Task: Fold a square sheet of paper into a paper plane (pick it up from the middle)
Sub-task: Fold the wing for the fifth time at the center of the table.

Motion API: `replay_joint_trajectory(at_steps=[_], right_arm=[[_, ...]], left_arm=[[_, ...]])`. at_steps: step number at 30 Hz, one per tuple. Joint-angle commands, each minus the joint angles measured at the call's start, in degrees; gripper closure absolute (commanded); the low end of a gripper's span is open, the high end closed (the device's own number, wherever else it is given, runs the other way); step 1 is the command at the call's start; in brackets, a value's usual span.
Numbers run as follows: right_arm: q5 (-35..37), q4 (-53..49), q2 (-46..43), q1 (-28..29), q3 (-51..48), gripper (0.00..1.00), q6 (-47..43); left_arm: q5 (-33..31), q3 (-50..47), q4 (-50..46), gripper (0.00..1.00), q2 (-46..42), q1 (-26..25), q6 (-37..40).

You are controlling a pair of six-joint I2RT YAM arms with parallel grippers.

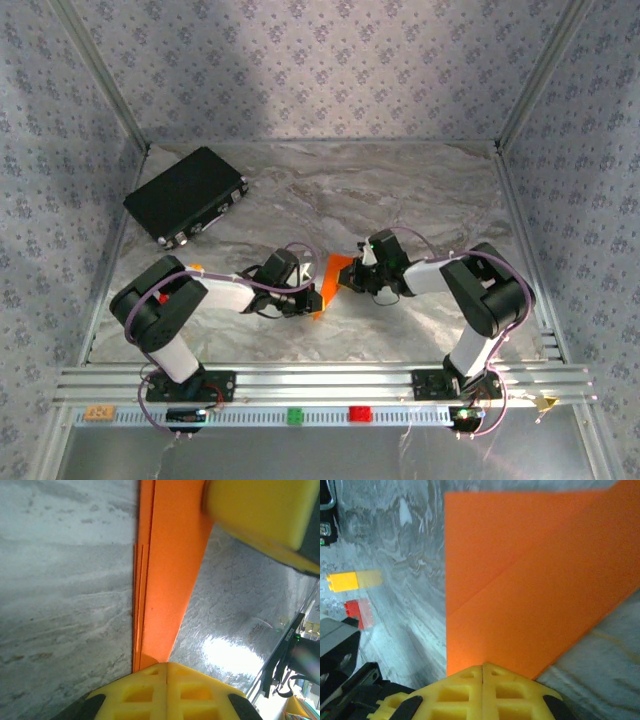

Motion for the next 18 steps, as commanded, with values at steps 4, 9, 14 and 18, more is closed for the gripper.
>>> replay_joint_trajectory(at_steps=[4,9,14,18], right_arm=[[-0.4,-1.8,-2.6,1.1,2.3,0.95,-3.5],[0.6,-4.7,-2.4,3.4,3.9,0.94,-4.9],[2.1,-4.6,0.7,2.6,4.8,0.93,-4.6],[2.4,-3.5,2.5,-0.4,3.9,0.93,-4.8]], left_arm=[[-1.1,-1.9,-5.2,1.00,1.4,-0.5,0.2],[-1.4,-1.7,-4.9,1.00,1.8,-0.5,-0.1],[-1.1,-1.4,-5.2,1.00,1.9,-0.5,0.1],[-1.2,-1.4,-5.2,1.00,1.8,-0.5,0.1]])
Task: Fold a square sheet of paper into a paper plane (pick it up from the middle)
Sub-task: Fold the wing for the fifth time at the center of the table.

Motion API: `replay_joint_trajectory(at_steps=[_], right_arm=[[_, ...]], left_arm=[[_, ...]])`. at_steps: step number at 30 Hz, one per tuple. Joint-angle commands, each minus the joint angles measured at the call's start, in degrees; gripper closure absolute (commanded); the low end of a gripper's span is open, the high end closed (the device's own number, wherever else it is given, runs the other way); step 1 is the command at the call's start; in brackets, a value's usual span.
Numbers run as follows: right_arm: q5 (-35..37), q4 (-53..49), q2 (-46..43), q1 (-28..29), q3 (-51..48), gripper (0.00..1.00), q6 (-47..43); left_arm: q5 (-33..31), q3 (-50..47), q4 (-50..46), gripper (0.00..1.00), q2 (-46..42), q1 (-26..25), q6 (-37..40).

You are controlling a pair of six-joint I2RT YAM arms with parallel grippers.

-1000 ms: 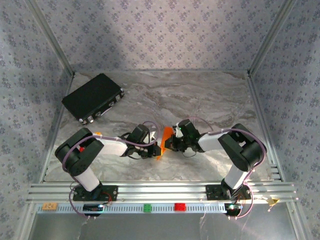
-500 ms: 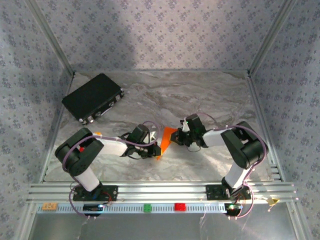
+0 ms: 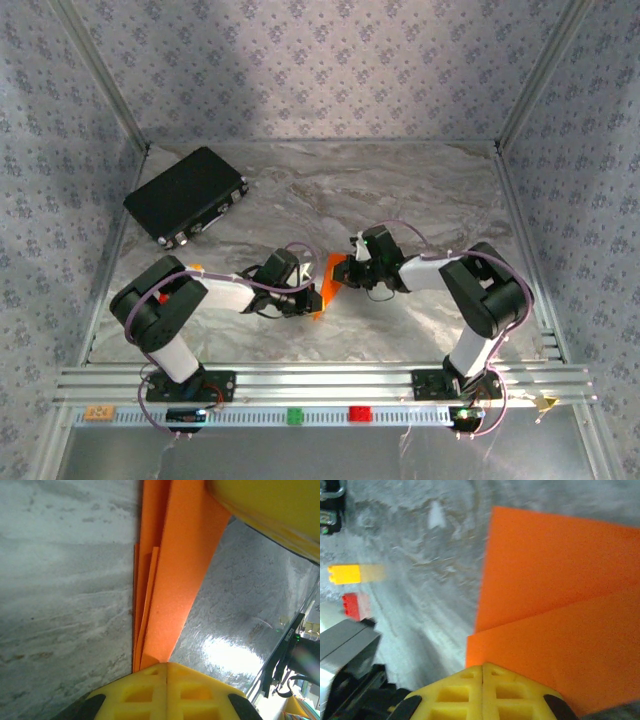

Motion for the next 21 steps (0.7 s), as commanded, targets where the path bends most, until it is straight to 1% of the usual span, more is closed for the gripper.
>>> replay_joint_trajectory(at_steps=[1,10,15,21], right_arm=[[0.6,-0.4,1.9,-3.2,0.0,0.93,-1.3],[-2.3,1.2,3.3,-10.5,-0.1,0.92,-2.1],[-2.7,0.4,4.1,-13.4,1.0,0.92,-2.7],[-1.2,-1.4,3.6,-15.7,2.0,0.92,-2.7]], left_arm=[[-1.1,-1.3,-5.2,1.00,1.7,-0.5,0.3],[-1.1,-1.4,-4.7,1.00,2.3,-0.5,0.0],[-1.0,-1.3,-4.9,1.00,2.2,-0.6,0.2],[-1.2,-1.5,-4.9,1.00,2.0,-0.5,0.1]])
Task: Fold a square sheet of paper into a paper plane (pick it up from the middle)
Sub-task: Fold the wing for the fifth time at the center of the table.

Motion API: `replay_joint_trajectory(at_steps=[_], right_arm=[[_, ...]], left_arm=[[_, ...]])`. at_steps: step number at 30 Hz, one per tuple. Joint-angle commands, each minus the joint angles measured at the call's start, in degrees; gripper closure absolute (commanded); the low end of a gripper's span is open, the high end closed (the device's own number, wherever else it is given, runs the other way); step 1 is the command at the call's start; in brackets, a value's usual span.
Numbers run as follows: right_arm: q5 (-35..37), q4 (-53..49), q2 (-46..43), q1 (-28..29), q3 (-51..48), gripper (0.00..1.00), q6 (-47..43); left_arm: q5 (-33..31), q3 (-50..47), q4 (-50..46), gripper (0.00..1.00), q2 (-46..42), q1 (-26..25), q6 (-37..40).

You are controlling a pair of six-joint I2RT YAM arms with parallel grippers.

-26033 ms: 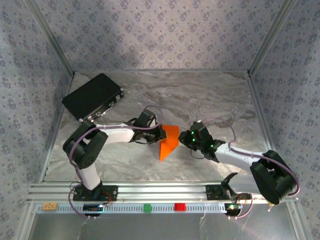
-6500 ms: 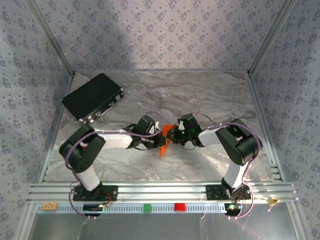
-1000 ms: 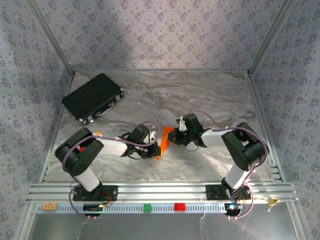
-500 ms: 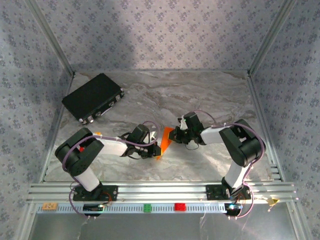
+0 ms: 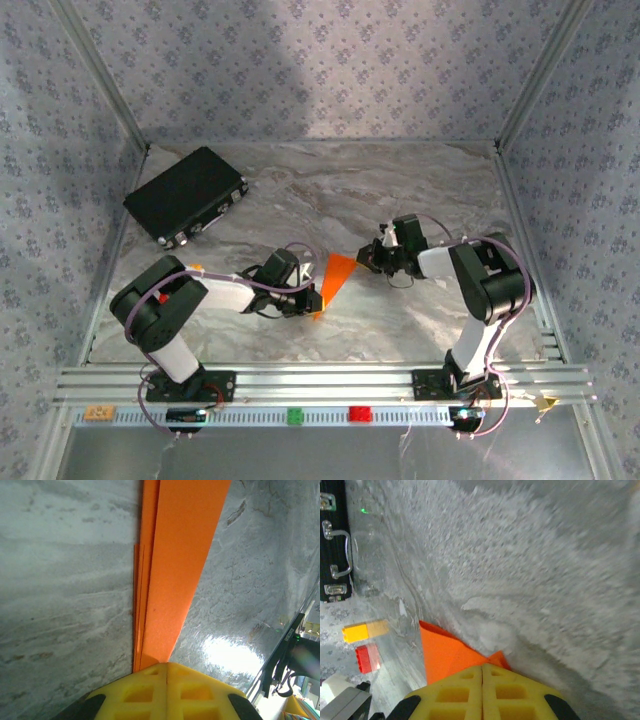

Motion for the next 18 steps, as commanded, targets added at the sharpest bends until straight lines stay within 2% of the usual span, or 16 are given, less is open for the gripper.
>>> replay_joint_trajectory(at_steps=[1,9,14,18], right_arm=[[2.8,-2.6,0.6,-1.8,1.3,0.92,-1.4],[2.8,-6.2,-8.8,-1.8,1.8,0.91,-1.6],[3.7,-7.3,-12.4,2.4,0.8,0.90,-1.8],[2.1,-5.2,-10.0,7.0,0.4,0.91,-1.0]], left_arm=[[-1.3,-1.5,-4.9,1.00,1.9,-0.5,0.2],[-1.5,-1.6,-5.2,1.00,1.3,-0.5,0.2],[-1.7,-1.5,-5.4,1.00,1.0,-0.5,0.1],[-1.8,-1.3,-5.5,1.00,0.9,-0.5,0.1]])
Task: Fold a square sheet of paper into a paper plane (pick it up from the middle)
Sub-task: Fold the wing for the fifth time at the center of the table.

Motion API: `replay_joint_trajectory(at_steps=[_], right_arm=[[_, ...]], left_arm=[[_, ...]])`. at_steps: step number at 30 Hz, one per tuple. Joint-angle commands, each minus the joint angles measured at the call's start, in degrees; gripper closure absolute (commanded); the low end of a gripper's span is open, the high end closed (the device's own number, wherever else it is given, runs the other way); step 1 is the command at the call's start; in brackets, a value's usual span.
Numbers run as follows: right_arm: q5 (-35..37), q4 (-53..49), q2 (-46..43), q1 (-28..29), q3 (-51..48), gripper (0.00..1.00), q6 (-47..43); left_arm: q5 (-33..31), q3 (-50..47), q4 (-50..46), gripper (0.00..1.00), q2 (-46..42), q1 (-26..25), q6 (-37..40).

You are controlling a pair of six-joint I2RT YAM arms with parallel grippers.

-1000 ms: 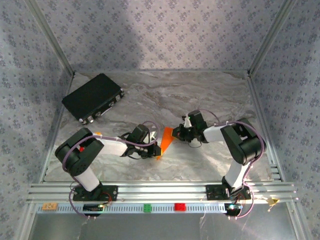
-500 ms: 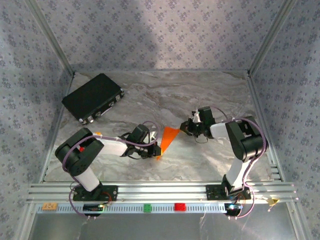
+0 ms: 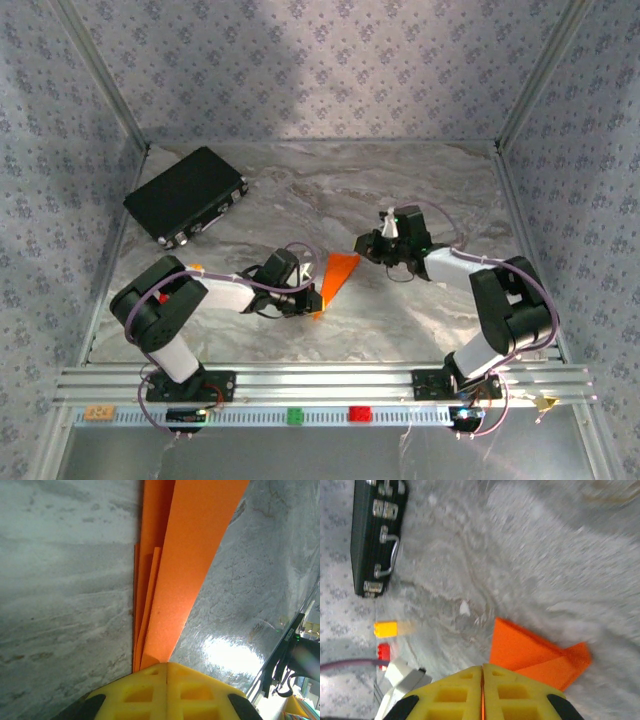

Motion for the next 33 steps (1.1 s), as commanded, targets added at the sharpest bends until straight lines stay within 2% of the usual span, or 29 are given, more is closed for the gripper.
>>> replay_joint_trajectory(at_steps=[1,4,10,22,26,33], right_arm=[[-0.8,0.3,2.7,3.3,-0.3,0.91,-0.2],[-0.2,2.1,5.5,4.9,-1.3,0.94,0.5],[-0.4,6.9,9.7,3.5,-4.2,0.98,1.9],[1.1,3.9,11.2,3.0,-4.6,0.98,0.4],[1.5,3.4,11.0,3.0,-4.5,0.99,0.4],[2.0,3.2,10.5,3.0,-4.9,0.98,0.5]], left_arm=[[-1.8,-1.3,-5.5,1.00,0.8,-0.5,0.0],[-1.6,-1.0,-5.8,1.00,0.6,-0.5,0.2],[-1.1,0.0,-6.8,1.00,-0.5,-0.5,0.4],[-0.6,8.7,-12.7,0.99,-4.7,-0.5,1.6],[1.8,12.6,-12.4,0.99,-1.3,-0.5,2.6],[2.2,18.4,-11.5,1.00,7.5,-0.2,4.4]])
